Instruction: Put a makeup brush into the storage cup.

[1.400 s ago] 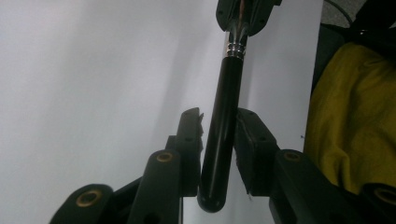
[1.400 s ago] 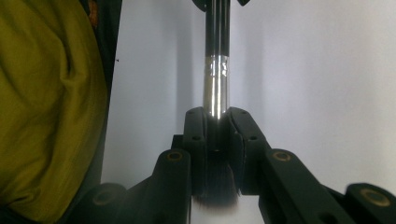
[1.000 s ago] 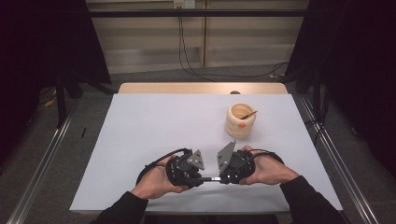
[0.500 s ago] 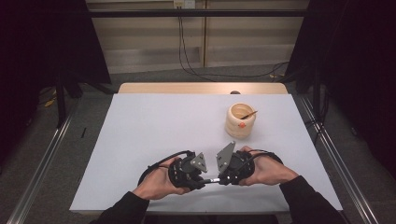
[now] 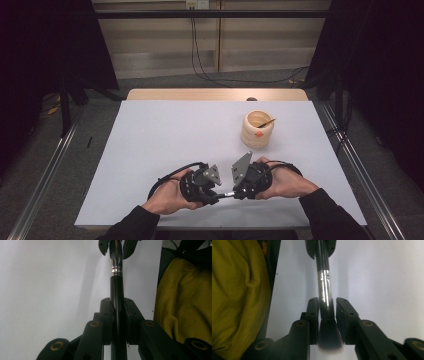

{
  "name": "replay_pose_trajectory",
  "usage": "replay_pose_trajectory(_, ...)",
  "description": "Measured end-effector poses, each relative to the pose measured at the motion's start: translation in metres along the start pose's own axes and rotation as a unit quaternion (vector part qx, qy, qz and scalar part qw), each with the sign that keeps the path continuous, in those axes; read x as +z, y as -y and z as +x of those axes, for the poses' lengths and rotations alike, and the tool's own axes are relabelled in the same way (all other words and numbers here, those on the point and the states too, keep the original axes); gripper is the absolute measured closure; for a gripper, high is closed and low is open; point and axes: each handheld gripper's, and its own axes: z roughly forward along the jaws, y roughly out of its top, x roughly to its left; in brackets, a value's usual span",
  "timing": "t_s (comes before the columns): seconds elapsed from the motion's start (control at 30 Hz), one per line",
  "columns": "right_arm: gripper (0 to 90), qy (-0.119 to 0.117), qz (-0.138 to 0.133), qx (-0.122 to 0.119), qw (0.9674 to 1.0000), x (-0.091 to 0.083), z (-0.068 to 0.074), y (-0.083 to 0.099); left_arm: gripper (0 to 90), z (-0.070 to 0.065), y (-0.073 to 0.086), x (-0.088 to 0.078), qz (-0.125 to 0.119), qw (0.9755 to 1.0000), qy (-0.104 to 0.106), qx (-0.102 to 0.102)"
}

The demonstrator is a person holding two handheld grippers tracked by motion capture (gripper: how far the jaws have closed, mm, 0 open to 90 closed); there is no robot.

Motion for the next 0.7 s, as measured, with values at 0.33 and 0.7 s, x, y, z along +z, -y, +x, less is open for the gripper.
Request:
replay_pose_trajectory(0.33,36.7,0.018,-0.038,0.023,0.9989,-0.003,-0.002,0.004,79.4,0.001,0.003,-0.003,-0.012,0.9999,0.003,-0.001)
replay_pose_trajectory(0.7,10.4,0.033,-0.078,0.054,0.9949,-0.010,-0.003,0.013,79.4,0.000,0.009,-0.008,-0.043,0.9987,-0.010,-0.027)
